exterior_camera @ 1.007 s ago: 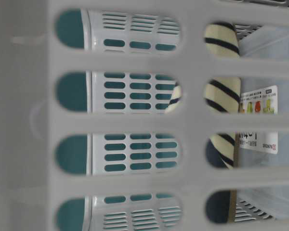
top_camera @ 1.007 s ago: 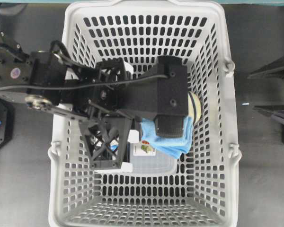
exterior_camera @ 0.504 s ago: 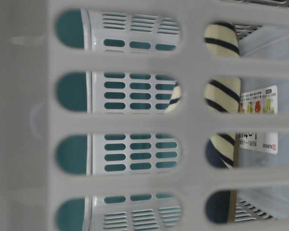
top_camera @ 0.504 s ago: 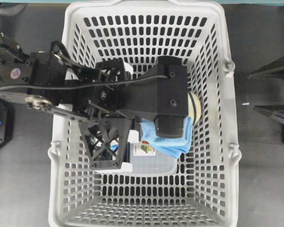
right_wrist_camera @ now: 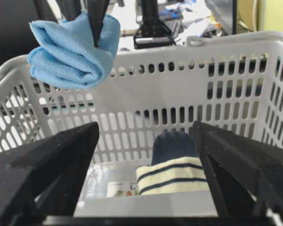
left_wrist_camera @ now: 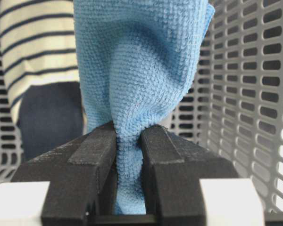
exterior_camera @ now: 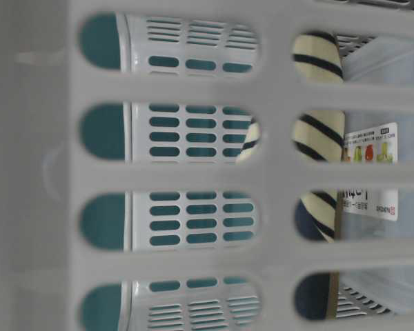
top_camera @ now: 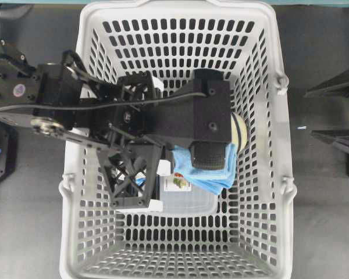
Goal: Pick up the blue cloth from the shopping basket with the left arm.
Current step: 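Lift the gripped blue cloth upward out of the basket with the left gripper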
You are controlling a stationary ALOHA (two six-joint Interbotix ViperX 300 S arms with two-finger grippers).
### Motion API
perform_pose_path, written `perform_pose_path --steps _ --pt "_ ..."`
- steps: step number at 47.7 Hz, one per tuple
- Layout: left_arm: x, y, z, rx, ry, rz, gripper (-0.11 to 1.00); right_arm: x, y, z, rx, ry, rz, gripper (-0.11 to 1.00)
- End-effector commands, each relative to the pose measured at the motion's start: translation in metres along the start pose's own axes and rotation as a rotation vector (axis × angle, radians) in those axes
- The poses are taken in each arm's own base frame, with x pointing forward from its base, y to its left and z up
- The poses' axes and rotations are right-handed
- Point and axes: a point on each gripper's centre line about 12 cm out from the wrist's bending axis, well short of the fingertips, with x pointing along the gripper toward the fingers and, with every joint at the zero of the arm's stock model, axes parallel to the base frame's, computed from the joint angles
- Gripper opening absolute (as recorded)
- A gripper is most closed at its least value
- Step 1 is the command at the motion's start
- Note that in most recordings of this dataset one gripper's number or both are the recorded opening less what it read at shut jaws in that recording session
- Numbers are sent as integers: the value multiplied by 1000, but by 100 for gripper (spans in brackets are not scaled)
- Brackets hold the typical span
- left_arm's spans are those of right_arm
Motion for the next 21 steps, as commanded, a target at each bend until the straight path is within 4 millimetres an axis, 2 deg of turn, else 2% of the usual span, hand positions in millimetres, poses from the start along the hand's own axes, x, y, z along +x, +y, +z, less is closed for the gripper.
perform_pose_path --steps 1,21 --pt "-18 -1 3 3 -46 -6 10 1 0 5 0 -15 0 77" --pt "-17 -3 3 3 -43 -8 10 -1 0 5 -3 -22 0 77"
